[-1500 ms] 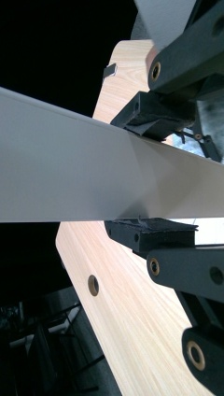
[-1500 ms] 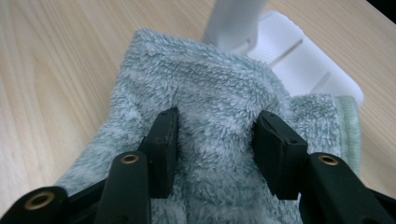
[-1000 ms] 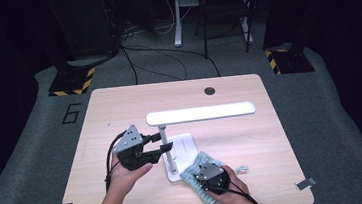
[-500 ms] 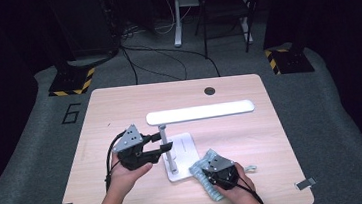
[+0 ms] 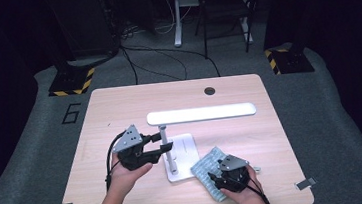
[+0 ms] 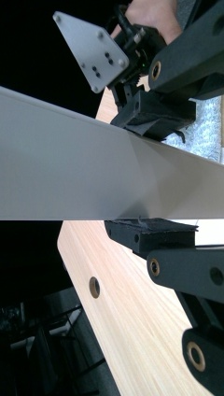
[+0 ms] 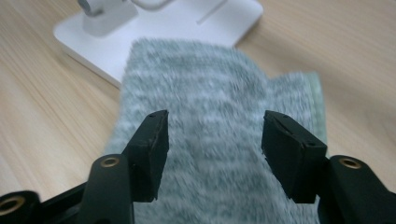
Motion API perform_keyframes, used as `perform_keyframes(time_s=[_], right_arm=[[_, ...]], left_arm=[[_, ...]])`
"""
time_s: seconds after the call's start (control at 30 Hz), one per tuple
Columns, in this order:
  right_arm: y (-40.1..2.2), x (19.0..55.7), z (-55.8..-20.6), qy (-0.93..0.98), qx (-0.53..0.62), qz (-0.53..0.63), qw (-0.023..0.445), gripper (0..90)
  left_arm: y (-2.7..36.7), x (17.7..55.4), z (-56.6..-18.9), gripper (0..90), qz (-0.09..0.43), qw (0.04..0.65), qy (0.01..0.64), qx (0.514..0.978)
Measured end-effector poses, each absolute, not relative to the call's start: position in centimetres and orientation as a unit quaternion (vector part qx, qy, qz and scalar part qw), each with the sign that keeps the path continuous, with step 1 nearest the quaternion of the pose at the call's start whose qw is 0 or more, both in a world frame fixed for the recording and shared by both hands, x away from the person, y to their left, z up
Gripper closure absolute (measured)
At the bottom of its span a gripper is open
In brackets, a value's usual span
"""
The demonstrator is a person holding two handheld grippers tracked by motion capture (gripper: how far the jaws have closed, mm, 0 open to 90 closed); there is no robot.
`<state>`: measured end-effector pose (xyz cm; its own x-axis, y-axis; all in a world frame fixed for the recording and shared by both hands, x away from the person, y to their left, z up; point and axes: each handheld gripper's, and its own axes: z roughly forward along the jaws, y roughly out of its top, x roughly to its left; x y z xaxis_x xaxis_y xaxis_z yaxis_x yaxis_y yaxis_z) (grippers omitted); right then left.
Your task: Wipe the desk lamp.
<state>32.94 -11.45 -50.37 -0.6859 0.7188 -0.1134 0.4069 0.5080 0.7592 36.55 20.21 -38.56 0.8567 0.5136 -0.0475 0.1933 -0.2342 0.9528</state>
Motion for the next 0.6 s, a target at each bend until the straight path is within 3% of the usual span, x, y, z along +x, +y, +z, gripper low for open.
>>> perform_keyframes(time_s=[0.17,0.27,0.43,0.6], right_arm=[[-12.4,33.8,-51.8,0.84,0.36,0.376,0.154,34.7],[-12.2,33.9,-52.0,0.841,0.357,0.377,0.151,40.5],[-12.0,33.6,-52.0,0.844,0.349,0.379,0.15,57.9],[-11.7,33.3,-51.9,0.848,0.337,0.378,0.156,67.6]], left_arm=[[20.2,36.6,-38.5,53.0,0.137,0.573,0.229,0.775],[20.2,36.7,-38.6,52.8,0.132,0.576,0.227,0.774],[20.2,36.6,-38.6,52.7,0.128,0.578,0.229,0.773],[20.3,36.6,-38.7,52.6,0.128,0.581,0.228,0.771]])
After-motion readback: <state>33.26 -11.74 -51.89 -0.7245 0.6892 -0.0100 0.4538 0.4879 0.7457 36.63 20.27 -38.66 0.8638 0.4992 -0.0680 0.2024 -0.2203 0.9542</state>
